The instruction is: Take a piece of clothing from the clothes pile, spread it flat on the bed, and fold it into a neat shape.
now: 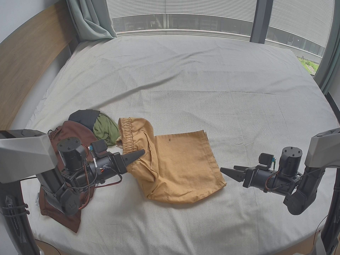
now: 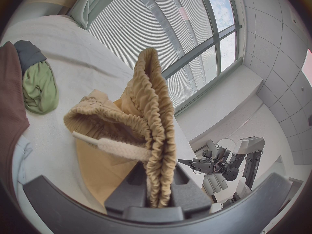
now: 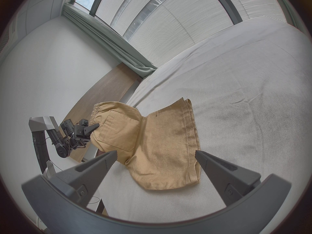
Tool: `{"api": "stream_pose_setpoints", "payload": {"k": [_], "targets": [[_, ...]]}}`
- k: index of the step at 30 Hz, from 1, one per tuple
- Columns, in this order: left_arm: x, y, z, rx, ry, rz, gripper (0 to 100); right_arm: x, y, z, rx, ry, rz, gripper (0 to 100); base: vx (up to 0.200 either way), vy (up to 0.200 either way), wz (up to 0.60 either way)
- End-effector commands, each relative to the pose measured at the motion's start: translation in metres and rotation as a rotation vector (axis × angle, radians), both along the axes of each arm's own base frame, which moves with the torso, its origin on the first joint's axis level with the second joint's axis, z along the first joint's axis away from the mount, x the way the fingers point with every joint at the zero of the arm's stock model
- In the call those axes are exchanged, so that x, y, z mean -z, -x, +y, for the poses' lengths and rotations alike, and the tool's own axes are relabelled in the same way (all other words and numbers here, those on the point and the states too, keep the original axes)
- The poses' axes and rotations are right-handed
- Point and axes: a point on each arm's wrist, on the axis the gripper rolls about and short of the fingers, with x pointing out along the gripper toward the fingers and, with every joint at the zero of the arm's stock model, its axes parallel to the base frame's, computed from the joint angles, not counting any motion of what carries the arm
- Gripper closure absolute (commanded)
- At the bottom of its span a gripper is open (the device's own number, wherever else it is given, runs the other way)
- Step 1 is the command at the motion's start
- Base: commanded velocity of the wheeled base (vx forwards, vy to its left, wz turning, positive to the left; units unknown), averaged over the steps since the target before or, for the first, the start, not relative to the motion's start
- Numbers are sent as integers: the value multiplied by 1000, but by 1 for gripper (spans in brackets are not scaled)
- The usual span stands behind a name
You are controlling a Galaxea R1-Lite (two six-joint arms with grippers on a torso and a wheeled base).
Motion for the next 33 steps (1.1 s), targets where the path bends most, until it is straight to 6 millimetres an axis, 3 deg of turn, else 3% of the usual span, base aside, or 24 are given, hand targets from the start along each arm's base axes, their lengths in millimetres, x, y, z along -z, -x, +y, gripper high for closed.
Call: {"api": "stream_pose_setpoints", "payload": {"k": [1,18,33], "targets": [[12,-3,-15,29,-7,19,100,0,0,0,0,-1,-1,0,0,0,0],[47,-24,-65,14,8,54,100,-1,-2,0,0,-3,-8,0,0,0,0],[65,-27,-83,27,1,67,100,-2,-3,0,2,-5,-10,0,0,0,0]]}}
